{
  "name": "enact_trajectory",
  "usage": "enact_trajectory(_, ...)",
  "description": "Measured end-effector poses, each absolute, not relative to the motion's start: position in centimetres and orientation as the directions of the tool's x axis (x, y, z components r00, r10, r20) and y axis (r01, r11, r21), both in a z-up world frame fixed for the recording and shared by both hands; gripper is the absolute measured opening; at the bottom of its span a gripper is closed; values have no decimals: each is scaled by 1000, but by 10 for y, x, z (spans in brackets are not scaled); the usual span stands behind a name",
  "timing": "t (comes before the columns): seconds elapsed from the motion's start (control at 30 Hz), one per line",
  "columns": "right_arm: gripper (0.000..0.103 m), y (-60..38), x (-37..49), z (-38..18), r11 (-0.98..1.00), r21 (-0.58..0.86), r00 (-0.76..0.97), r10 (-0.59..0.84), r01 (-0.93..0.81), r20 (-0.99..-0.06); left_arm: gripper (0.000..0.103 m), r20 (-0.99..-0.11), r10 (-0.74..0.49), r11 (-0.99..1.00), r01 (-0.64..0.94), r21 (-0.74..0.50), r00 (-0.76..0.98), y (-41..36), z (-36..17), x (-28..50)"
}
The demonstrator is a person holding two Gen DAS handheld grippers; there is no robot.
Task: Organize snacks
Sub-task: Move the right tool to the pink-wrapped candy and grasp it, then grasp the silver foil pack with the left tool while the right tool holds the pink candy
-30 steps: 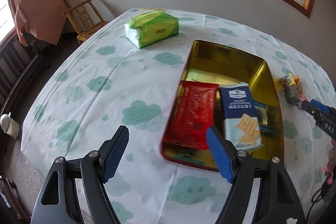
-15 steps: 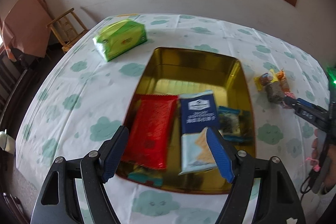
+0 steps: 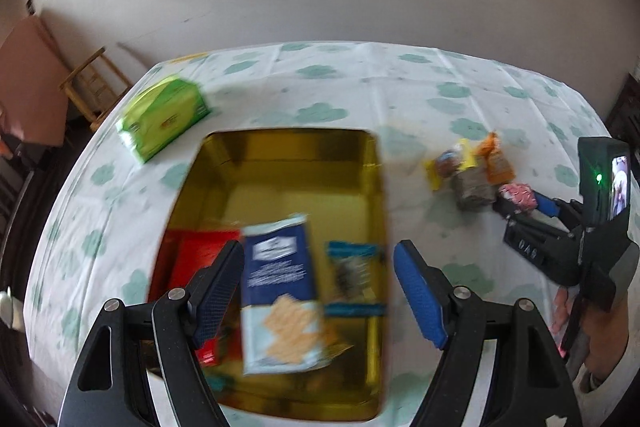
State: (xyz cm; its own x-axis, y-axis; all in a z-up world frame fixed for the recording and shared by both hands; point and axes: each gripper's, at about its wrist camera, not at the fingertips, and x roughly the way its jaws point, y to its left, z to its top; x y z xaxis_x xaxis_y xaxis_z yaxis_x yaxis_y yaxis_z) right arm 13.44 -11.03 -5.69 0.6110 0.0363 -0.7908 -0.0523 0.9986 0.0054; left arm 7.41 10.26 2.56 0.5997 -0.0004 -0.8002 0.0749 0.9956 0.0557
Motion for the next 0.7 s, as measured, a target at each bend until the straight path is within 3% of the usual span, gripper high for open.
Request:
enact_trajectory(0.3,50,-175,117,-57,1000,-24,625,-10,-13,-781,74,-809,-150,975,221,-25,568,15,8,100)
enact_trajectory(0.47,50,-221,111,-59,999,6,623,-29,54,-782,73,-831,-172,970,236,-50,529,-15,-16,120)
enact_trajectory(0.57,50,-238,108,-60,997,23,624,-25,69,-781,67,-846,-163,975,216,-59,508,-22,-29,133)
enact_trajectory(0.7,50,-240,109,-60,997,35,625,-15,66,-780,51,-859,-132,980,195,-38,494,-26,-40,146)
